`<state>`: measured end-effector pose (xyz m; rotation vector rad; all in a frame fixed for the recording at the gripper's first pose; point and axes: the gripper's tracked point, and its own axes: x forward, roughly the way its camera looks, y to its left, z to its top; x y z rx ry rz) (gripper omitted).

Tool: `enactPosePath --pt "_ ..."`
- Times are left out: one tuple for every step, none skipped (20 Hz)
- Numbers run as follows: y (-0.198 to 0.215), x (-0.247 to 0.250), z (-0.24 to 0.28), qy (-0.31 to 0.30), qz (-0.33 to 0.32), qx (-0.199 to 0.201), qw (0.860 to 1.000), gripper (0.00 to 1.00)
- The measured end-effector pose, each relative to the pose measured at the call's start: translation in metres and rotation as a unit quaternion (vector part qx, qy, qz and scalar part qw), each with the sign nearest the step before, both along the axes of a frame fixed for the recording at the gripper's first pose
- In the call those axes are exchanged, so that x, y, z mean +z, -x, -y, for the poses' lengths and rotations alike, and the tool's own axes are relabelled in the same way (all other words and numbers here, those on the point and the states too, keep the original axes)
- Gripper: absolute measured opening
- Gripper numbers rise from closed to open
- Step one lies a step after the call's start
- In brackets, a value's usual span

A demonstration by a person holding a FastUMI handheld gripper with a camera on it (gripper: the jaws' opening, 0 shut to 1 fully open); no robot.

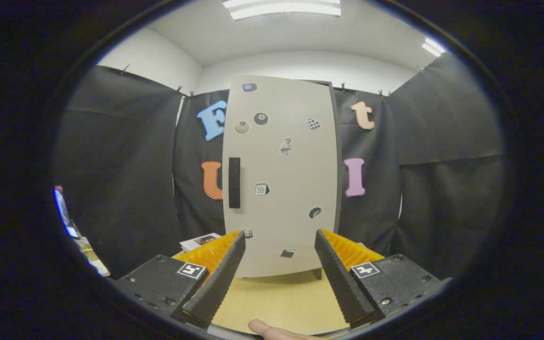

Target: Open the shoe cabinet door, grab the shoes and put them into the shoe cabinet, then close the shoe cabinet door.

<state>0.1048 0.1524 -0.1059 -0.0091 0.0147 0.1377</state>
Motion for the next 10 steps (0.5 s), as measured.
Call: enactPosePath --pt "0.007 -0.002 0.002 -0.006 0.002 0.002 1.000 0.97" --pt "0.013 -0.007 0.002 -0.007 0.002 0.007 1.000 0.97" --pt "0.018 -0.013 0.002 -0.001 0.002 0.010 1.000 0.97" --pt "0.021 -0.018 0.004 0.006 0.001 0.008 1.000 0.97" --pt "0.023 -0.025 0.008 0.010 -0.005 0.002 1.000 0.97" --pt "0.025 -0.031 0.011 0.014 -0.014 -0.004 1.000 0.97" --pt "0.027 -0.036 0.013 0.014 -0.019 -0.011 1.000 0.97" --pt "0.029 -0.037 0.016 0.011 -0.020 -0.014 1.000 0.97" --pt "0.031 -0.036 0.016 0.004 -0.016 -0.016 1.000 0.97" --pt "0.032 -0.036 0.019 0.000 -0.012 -0.019 1.000 0.97"
